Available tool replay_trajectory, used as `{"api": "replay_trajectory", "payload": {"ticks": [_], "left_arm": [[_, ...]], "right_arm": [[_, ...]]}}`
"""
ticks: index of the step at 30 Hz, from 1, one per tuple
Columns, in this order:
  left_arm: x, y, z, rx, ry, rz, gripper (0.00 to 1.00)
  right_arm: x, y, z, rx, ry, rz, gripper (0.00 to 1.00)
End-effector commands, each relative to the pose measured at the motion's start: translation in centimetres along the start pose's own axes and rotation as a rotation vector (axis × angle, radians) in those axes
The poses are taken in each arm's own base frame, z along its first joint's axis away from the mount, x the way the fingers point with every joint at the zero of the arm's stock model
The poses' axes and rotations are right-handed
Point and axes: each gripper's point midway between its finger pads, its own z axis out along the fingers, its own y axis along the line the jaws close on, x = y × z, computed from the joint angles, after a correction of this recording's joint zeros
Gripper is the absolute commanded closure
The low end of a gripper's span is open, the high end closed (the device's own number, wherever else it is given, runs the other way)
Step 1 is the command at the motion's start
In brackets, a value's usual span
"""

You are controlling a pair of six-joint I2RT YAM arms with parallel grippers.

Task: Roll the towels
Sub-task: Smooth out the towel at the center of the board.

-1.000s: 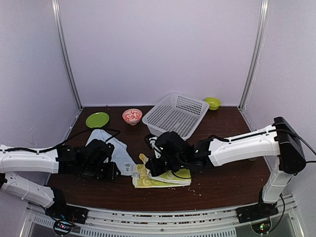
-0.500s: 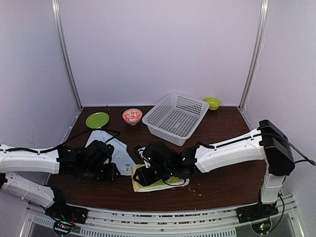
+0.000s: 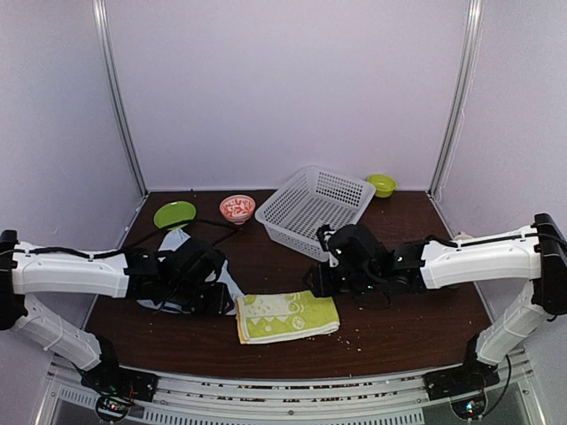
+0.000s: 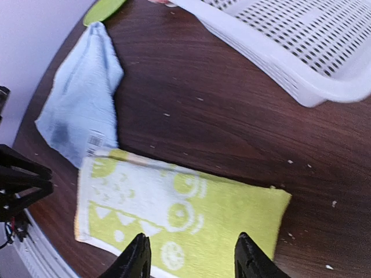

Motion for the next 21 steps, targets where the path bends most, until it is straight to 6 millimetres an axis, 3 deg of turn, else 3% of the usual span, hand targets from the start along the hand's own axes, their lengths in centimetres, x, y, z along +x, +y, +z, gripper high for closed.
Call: {"api": "replay_trajectory", "payload": {"ticks": [1,9,21], "left_arm": [[-0.8,-2.5,1.5,0.051,0.039,0.003,0.71],[-1.3,-1.3,3.3,0.107,0.049,-0.178,0.53],[-2.6,-1.3,6.1,0.129,0.093,-0.21,0.54]], "right_arm": [[1.3,-3.4,-0.7,0.093,0.0,0.028,0.49],[1.8,-4.2,-0.9,0.096,-0.009,0.035,0.42],[1.0,-4.6,-2.7,0.063,-0.039,0.051,0.41]]}}
